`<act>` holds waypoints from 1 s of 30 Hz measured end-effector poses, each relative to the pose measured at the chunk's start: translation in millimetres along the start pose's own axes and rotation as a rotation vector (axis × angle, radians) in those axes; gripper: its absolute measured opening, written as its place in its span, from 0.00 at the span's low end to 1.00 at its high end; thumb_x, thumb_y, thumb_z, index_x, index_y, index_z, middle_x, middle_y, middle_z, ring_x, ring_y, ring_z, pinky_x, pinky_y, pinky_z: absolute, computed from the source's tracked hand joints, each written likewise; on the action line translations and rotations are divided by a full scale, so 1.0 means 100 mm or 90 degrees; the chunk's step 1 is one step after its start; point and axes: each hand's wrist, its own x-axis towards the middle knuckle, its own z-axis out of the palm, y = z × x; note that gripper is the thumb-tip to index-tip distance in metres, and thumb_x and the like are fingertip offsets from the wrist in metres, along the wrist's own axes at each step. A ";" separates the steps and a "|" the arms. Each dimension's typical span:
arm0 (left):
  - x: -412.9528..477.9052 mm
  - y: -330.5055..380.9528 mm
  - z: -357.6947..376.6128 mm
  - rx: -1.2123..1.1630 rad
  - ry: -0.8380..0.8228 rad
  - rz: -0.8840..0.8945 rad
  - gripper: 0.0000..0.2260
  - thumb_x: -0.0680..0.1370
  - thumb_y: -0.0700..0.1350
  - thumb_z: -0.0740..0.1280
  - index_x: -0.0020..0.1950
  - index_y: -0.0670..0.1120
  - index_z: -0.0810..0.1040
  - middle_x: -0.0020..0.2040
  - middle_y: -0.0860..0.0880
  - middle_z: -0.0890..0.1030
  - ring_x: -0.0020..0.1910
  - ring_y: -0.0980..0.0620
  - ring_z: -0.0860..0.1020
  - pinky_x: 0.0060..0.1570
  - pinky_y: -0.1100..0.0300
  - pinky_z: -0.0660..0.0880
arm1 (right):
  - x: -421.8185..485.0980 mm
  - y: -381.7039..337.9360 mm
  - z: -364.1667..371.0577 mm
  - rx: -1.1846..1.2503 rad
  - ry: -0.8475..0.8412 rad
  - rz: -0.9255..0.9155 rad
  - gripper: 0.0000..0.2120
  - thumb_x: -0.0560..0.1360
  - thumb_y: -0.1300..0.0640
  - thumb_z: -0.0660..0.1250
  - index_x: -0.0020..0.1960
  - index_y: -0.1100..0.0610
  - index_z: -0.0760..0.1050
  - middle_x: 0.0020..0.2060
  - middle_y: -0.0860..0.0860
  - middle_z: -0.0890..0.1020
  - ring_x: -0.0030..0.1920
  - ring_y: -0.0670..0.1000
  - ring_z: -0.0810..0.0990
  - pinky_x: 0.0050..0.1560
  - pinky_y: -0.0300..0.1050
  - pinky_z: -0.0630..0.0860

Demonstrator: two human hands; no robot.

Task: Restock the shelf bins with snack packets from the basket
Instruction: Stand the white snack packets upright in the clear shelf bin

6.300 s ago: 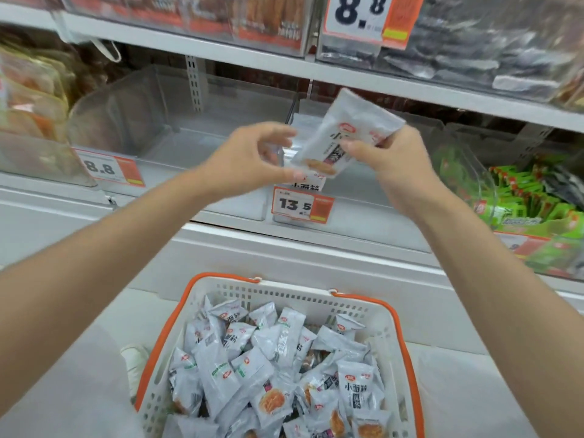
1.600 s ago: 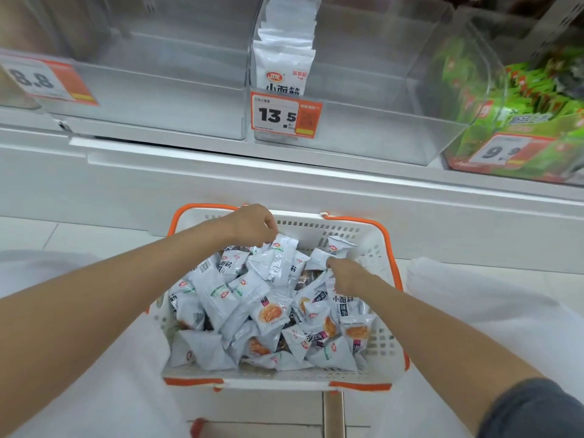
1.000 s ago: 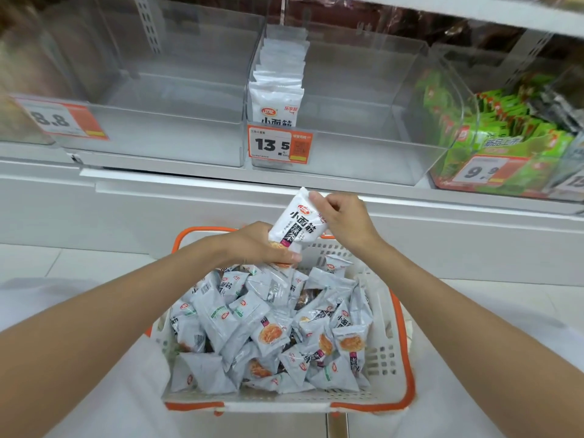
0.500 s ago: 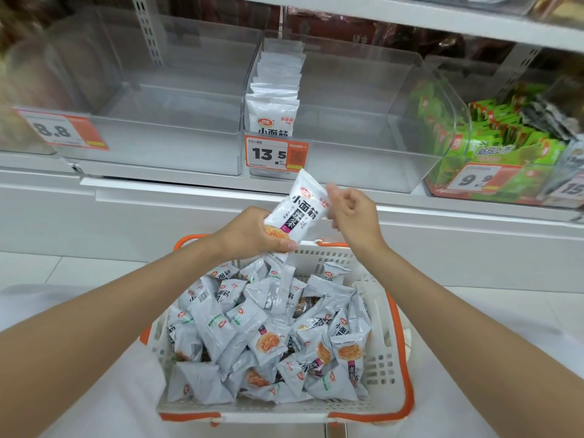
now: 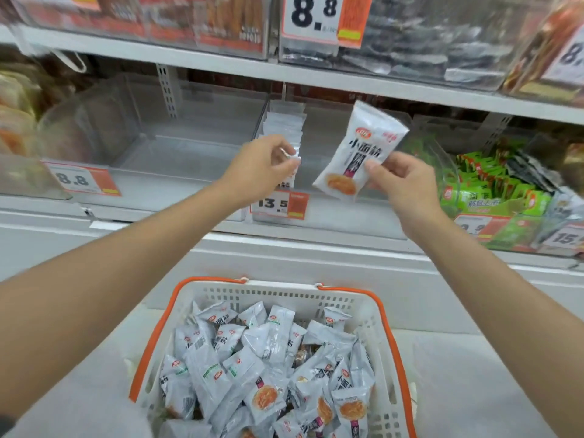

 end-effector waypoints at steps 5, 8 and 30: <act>0.69 0.06 -0.03 0.206 0.095 0.036 0.05 0.78 0.46 0.63 0.49 0.52 0.78 0.45 0.54 0.79 0.46 0.51 0.77 0.46 0.55 0.75 | 0.55 0.25 0.13 -0.022 0.025 0.012 0.04 0.77 0.63 0.68 0.47 0.56 0.81 0.42 0.49 0.85 0.43 0.49 0.84 0.47 0.46 0.82; 1.16 -0.02 -0.01 0.215 0.002 0.060 0.12 0.78 0.42 0.61 0.59 0.47 0.79 0.57 0.48 0.81 0.57 0.47 0.77 0.56 0.56 0.74 | 0.89 0.48 0.21 -0.122 0.013 0.006 0.03 0.76 0.61 0.70 0.46 0.54 0.81 0.43 0.50 0.85 0.45 0.51 0.84 0.50 0.52 0.82; 2.03 -0.48 0.27 0.494 -0.195 0.079 0.20 0.84 0.55 0.46 0.76 0.59 0.61 0.79 0.52 0.56 0.77 0.46 0.58 0.73 0.50 0.61 | 2.17 1.35 0.99 -0.291 0.041 0.071 0.08 0.74 0.65 0.66 0.53 0.63 0.80 0.50 0.57 0.84 0.52 0.55 0.82 0.43 0.40 0.74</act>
